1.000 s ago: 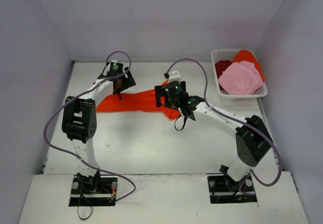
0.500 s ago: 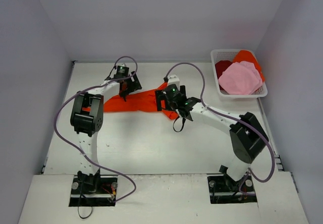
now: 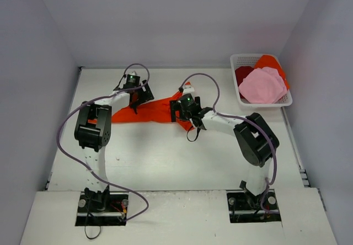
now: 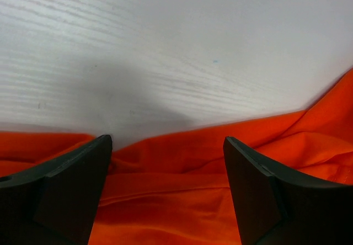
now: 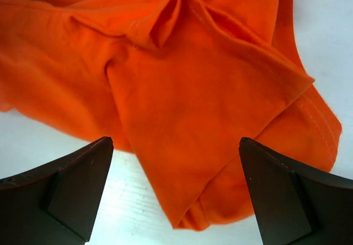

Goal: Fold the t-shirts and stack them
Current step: Fold the tshirt

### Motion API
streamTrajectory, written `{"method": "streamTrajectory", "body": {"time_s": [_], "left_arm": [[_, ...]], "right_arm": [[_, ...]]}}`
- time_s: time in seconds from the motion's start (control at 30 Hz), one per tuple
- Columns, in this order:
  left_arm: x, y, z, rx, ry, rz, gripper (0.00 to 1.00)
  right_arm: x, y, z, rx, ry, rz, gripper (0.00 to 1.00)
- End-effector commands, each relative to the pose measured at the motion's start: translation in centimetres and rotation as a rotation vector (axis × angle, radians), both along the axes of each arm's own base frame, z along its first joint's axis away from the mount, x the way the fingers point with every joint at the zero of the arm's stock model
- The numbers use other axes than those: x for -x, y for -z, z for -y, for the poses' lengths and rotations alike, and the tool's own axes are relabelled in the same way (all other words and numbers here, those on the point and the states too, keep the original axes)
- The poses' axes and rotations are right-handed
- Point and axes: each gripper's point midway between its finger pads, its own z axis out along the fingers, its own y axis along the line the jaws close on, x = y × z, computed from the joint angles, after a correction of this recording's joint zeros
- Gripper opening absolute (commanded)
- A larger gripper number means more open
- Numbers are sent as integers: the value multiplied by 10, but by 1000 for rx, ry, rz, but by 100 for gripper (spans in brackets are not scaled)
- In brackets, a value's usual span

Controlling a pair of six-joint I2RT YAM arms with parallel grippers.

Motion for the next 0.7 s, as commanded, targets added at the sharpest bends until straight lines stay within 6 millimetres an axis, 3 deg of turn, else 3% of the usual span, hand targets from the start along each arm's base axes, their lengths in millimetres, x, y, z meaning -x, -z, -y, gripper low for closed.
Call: {"method": "streamTrajectory", "body": {"time_s": [0.0, 0.17, 0.27, 0.67], "left_arm": [[8, -29, -7, -26, -11, 40, 77], [31, -21, -17, -59, -25, 4, 77], [42, -24, -25, -85, -38, 5, 77], [80, -21, -40, -118, -82, -24, 77]], "right_arm": [[-24, -13, -1, -86, 28, 78, 94], [-38, 13, 8, -111, 49, 50, 93], [-43, 19, 6, -132, 48, 44, 93], [-74, 14, -6, -137, 30, 78, 93]]}}
